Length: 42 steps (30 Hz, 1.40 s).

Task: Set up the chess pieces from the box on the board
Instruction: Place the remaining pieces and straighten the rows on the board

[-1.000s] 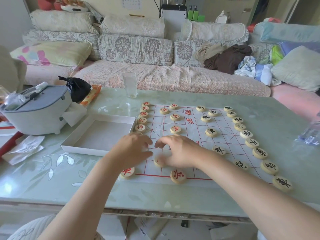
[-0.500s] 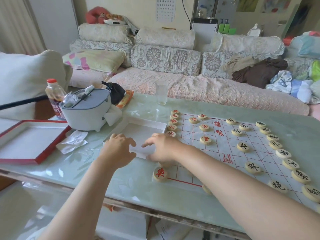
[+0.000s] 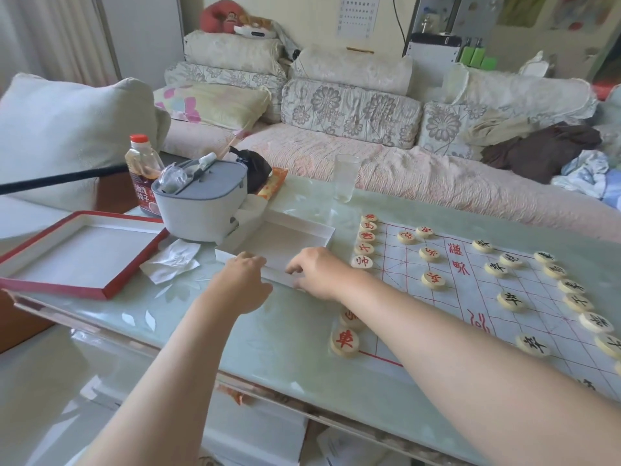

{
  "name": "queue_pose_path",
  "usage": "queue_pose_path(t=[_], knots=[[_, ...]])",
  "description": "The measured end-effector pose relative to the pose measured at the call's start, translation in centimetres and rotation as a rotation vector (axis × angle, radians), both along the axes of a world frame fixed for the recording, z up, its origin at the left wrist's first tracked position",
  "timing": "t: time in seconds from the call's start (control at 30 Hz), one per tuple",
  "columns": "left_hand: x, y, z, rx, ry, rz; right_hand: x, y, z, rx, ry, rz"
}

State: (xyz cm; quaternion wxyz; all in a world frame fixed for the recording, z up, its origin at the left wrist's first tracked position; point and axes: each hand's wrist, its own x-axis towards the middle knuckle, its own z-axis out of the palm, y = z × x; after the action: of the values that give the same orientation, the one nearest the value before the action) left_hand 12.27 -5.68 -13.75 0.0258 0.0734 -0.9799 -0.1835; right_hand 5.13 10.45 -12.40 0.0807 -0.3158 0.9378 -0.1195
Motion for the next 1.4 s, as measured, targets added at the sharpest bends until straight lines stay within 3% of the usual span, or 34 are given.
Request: queue_pose_path(t=[0.13,0.27,0.47,0.77,0.97,1.4], knots=[[-0.1,0.6,0.1,0.016,0.079,-0.022,0.3,1.2,0.7,-0.101,-0.010,-0.023],[0.7,3.3,0.9,0.165,0.162,-0.177,1.7,5.0,1.8,-0.175,0.032,-0.021],[2.6,6.4,1.1,0.157,-0.027,-0.351,5.5,10.7,1.7,-0.128,-0.051,-0.029],[4.5,10.0,0.3,-0.049,-0.067,-0.280,7.8,12.6,-0.5,-0.007,0.004,0.077],[4.7,8.7,0.0,0.110,-0.126,-0.368,7.6,12.1,-0.6,-0.013,0.049,0.108],[4.5,8.8,-0.5,0.148,-0.136,-0.384,7.9,12.5,-0.9,-0.046,0.088,0.090]])
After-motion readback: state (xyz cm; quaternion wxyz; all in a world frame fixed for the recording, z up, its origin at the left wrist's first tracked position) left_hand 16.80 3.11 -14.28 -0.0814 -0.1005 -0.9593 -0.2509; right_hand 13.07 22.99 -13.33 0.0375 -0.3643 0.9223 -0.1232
